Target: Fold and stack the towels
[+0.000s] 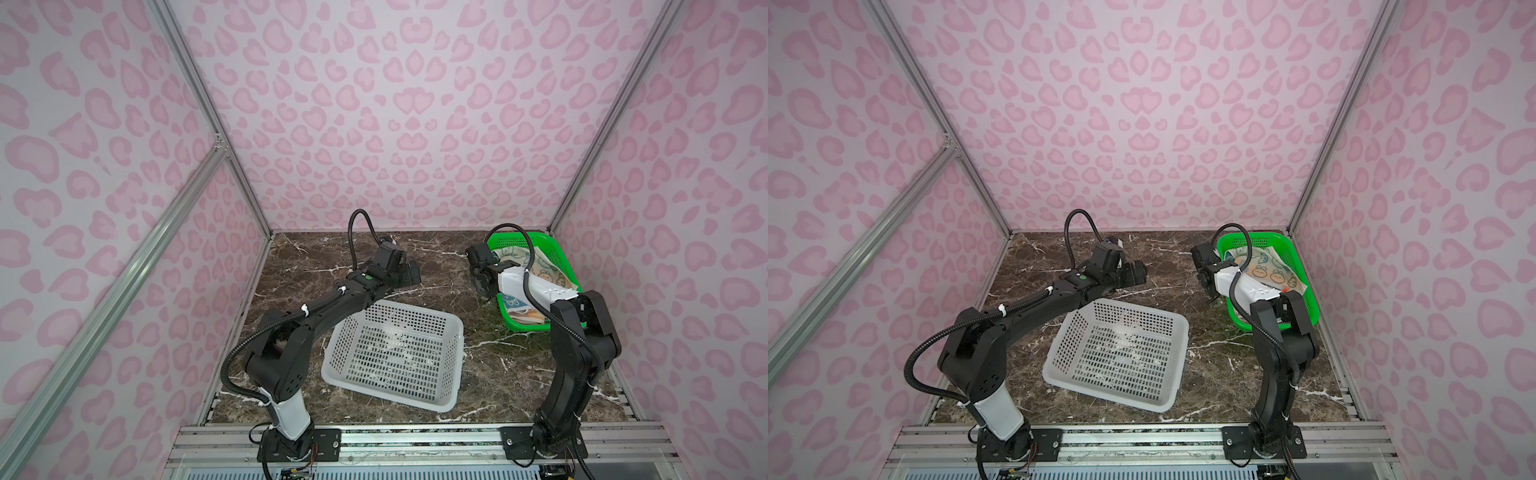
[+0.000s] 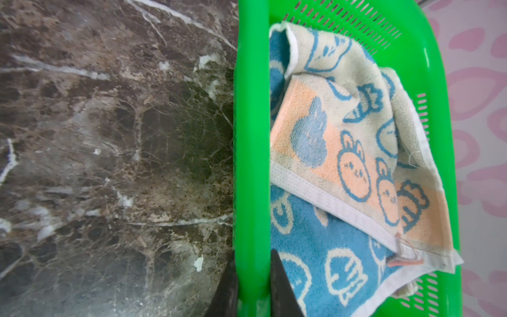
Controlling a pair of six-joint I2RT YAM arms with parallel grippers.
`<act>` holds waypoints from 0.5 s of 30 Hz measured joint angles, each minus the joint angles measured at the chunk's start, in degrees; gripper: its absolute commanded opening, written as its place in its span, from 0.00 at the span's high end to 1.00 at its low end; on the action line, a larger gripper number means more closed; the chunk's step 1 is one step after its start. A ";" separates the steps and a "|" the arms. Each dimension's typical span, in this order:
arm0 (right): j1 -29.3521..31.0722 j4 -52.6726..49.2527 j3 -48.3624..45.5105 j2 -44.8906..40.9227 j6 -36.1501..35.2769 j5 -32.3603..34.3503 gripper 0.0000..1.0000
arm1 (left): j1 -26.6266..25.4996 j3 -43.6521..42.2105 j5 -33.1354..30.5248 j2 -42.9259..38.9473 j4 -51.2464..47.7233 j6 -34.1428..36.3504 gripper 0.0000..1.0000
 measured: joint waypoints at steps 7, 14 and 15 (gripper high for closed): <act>1.09 -0.94 0.57 1.44 -0.68 4.59 0.96 | -0.28 0.00 -0.02 -0.02 0.13 -0.02 0.03; 1.11 -1.90 0.57 1.68 -0.83 6.69 0.94 | -0.37 -0.13 -0.39 -1.09 0.20 -0.02 0.03; 1.11 -1.92 0.59 1.70 -0.83 6.82 0.98 | -0.37 -0.22 -0.52 -1.25 0.26 -0.02 0.03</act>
